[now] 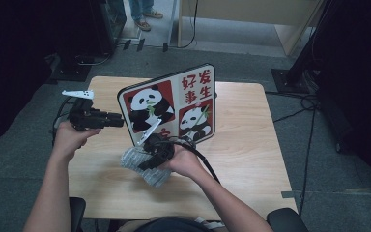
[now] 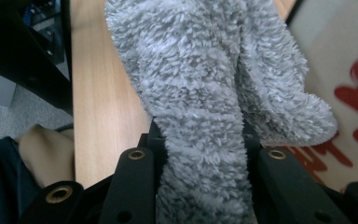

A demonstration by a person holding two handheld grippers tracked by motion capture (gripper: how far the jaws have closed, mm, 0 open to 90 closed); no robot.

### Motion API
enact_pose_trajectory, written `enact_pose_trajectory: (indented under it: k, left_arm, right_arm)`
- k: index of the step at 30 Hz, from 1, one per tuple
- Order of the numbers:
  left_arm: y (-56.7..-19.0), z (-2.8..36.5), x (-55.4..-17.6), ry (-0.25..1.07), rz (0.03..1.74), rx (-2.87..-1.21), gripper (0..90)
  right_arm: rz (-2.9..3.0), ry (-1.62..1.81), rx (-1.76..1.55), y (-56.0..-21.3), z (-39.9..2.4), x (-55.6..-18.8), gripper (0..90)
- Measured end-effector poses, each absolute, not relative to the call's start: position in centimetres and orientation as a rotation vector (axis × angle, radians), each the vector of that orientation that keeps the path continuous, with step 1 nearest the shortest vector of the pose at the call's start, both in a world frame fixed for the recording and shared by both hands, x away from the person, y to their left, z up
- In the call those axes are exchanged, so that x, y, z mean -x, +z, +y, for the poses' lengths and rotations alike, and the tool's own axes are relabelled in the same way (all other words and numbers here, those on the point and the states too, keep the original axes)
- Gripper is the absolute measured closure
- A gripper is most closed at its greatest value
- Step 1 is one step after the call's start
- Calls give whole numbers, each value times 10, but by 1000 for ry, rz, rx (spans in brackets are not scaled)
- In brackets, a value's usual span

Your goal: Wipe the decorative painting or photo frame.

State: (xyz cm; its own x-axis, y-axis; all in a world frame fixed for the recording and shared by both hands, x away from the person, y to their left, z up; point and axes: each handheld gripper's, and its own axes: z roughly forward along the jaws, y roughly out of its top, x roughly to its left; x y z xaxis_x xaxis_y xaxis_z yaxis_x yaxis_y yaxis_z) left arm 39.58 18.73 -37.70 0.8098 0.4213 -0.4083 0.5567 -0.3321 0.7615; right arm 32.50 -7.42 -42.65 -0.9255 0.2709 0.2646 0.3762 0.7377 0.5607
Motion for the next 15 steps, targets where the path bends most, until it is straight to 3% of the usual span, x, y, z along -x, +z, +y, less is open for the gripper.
enact_pose_trajectory:
  k: [4, 15]
  left_arm:
    - [-378, 189, -397, -180, 730, -1964, 485]
    - [-375, 198, -393, -140, 733, -1950, 440]
  right_arm:
    - [-2768, -967, 503, -416, -72, -323, 691]
    - [-2768, -1027, 479, -380, -68, -325, 691]
